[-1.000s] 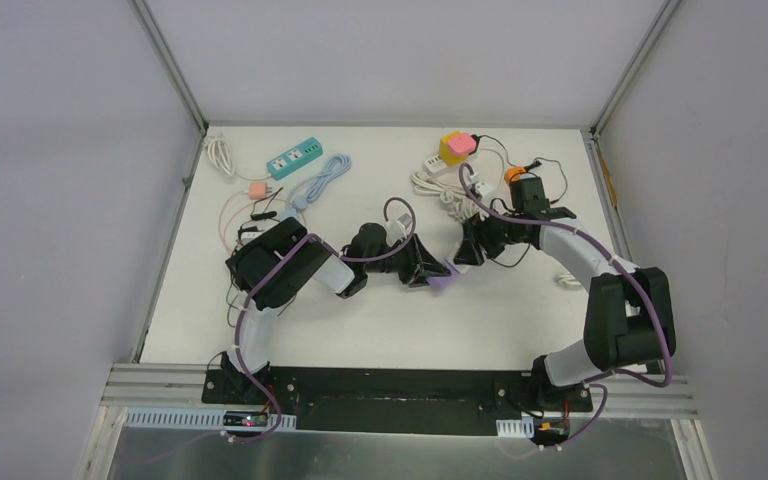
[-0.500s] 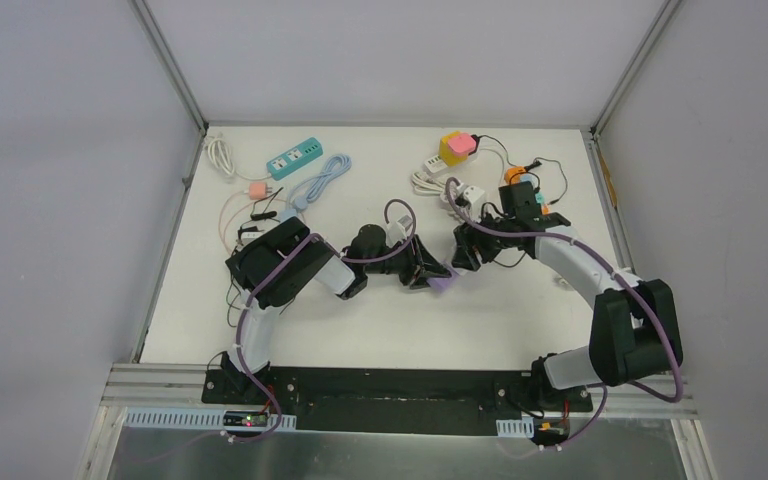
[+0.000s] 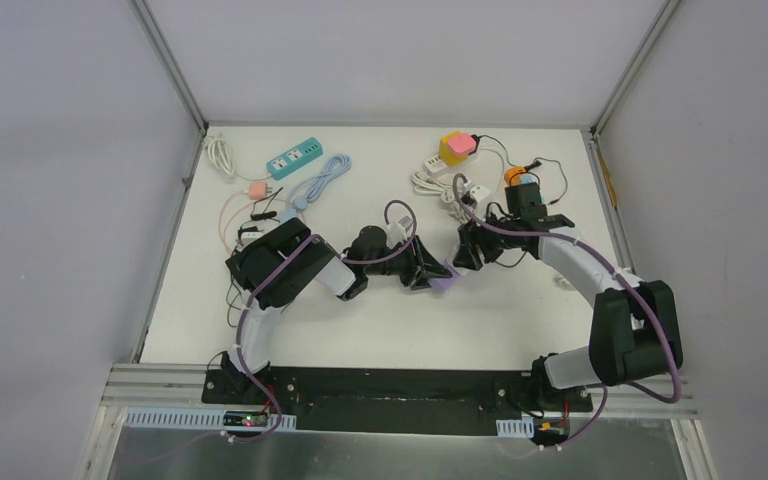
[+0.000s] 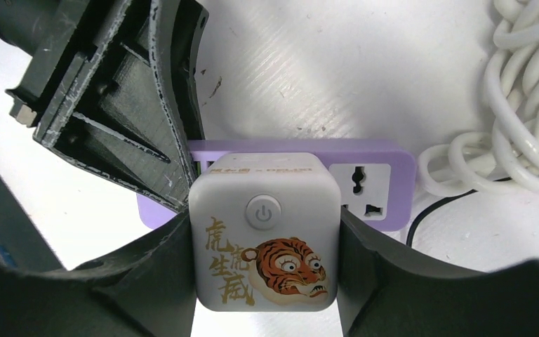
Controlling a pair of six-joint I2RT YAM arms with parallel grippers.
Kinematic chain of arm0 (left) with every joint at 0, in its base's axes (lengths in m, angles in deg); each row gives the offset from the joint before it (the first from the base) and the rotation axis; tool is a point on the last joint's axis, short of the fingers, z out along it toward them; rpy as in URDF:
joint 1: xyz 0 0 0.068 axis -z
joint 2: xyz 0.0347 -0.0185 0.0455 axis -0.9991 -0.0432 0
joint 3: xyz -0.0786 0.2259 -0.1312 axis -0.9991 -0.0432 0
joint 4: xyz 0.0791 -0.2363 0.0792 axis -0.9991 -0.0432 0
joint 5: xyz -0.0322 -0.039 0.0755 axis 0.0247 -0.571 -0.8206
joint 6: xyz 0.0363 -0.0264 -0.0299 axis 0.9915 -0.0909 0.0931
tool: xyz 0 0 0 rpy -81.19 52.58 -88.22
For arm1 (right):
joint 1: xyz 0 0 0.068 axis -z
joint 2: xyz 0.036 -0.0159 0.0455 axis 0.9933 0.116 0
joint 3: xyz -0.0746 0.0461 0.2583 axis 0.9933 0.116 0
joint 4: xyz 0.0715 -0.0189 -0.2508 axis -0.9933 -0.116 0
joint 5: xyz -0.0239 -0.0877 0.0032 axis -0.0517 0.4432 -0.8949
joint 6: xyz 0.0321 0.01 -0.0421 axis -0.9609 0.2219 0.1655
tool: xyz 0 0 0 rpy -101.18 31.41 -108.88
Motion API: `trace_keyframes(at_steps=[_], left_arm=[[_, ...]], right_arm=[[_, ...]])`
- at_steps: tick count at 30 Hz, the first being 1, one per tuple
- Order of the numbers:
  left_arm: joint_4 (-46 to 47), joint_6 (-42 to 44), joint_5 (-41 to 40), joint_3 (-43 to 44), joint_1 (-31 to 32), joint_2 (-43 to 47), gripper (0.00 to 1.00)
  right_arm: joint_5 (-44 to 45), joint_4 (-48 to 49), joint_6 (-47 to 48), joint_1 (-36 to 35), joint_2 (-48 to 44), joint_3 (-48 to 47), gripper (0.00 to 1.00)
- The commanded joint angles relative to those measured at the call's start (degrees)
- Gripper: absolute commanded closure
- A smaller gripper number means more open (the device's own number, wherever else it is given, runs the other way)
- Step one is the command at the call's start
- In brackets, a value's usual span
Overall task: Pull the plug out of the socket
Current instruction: Remove the plug from the socket.
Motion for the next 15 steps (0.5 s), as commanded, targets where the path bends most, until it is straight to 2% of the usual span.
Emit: trace_keyframes(at_steps=[1,4,9,12,15], left_arm=[[0.8,-0.54,-2.26,-0.16,-0.06,-0.66,1.0],[0.74,-0.47,-2.81,-0.85,-0.08,-0.27,1.0],[0.96,-0.45,-3.39,-1.74,-0.06,0.0,1.0],[0.96,-0.53,-3.25,-1.39,-0.12,-0.47,1.0],[0.84,-0.56,-3.01,-0.52,-0.14,-1.05,1.0]], right_arm=[[0.51,-2.9,1.11,-5.63,-3.03,-0.51,1.0],[1.33,-2.41,0.63,-3.89,-2.57,-0.91,1.0],[-1.06,1.53,-4.32,4.6,-2.93,1.02,1.0],[-1.92,2.16,-4.14,3.92,-4.73,2.98,1.0],[-1.65,-0.26,-1.44,-1.0,-5.77,2.87,1.0]])
